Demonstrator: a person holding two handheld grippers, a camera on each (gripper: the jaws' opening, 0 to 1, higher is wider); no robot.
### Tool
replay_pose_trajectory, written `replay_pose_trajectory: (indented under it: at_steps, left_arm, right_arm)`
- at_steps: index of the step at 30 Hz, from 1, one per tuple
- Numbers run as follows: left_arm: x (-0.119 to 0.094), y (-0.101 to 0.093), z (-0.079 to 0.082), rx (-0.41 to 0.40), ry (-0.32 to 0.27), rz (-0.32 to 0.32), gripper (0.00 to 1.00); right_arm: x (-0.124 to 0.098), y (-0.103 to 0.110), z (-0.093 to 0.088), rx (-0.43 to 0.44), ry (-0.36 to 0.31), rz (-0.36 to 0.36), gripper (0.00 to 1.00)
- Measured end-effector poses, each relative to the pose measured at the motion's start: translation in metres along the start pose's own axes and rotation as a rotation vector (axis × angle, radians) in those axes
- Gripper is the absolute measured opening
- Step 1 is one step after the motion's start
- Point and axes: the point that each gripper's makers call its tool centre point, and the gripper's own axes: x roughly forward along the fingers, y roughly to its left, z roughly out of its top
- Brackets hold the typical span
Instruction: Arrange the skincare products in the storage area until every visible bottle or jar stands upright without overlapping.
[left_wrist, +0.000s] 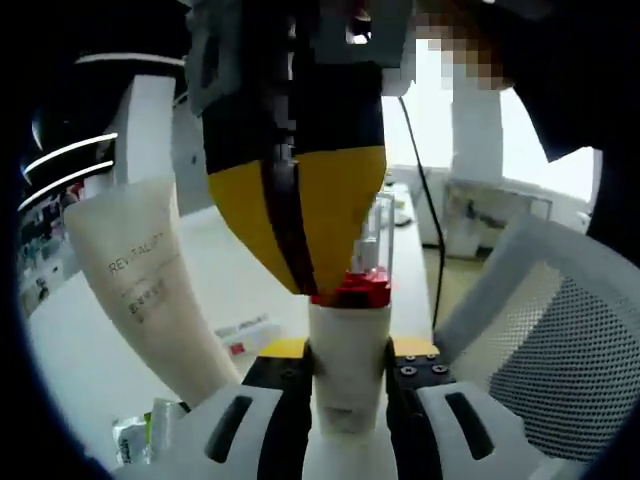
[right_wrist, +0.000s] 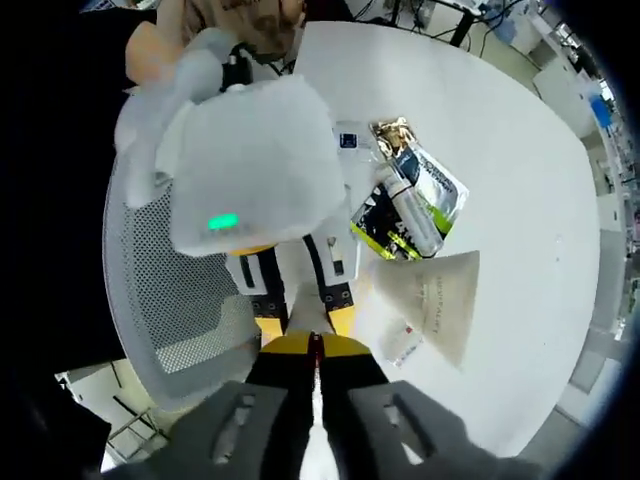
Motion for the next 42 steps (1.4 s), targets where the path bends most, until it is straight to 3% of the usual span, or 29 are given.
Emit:
replay_pose_trajectory:
  at_steps: [1,2,4,7,11,15,19,25,33,39,42]
  left_arm:
    - [0.0,0.0,0.001,-0.02,-0.015,-0.005,0.23]
    - [-0.002,0.001,0.001,0.003,-0.025,-0.011,0.23]
    - [-0.004,0.005,0.001,-0.018,-0.035,-0.004,0.23]
    - [-0.006,0.009,0.0,-0.026,-0.043,0.004,0.23]
    - [-0.007,0.013,-0.002,-0.036,-0.054,0.01,0.23]
    - [-0.009,0.012,-0.001,-0.033,-0.064,0.011,0.23]
    - [-0.009,0.011,-0.001,-0.026,-0.072,0.007,0.23]
    - [-0.011,0.014,-0.002,-0.018,-0.082,0.012,0.23]
    - [-0.014,0.014,-0.003,-0.028,-0.094,0.008,0.24]
    - [-0.016,0.012,-0.005,-0.005,-0.064,0.011,0.25]
    - [-0.017,0.011,-0.006,0.028,-0.021,0.018,0.25]
  right_arm:
    - [-0.003,0.004,-0.009,-0.034,0.061,0.015,0.01]
    - [-0.004,-0.004,-0.008,-0.084,0.051,-0.045,0.01]
    - [-0.006,-0.004,-0.008,-0.056,0.031,-0.06,0.01]
    - [-0.018,-0.013,0.005,-0.016,-0.121,-0.085,0.02]
    - [-0.036,-0.022,-0.001,0.009,-0.196,-0.137,0.14]
    - [-0.04,-0.018,-0.013,0.016,-0.219,-0.131,0.28]
    - [-0.025,-0.017,-0.026,0.004,-0.183,-0.151,0.36]
    - [-0.011,-0.02,-0.026,0.027,-0.218,-0.149,0.34]
    - [-0.008,-0.017,-0.016,0.018,-0.264,-0.144,0.28]
    - [-0.008,-0.014,-0.011,0.046,-0.267,-0.132,0.28]
    - [-0.007,-0.012,-0.009,0.062,-0.256,-0.126,0.27]
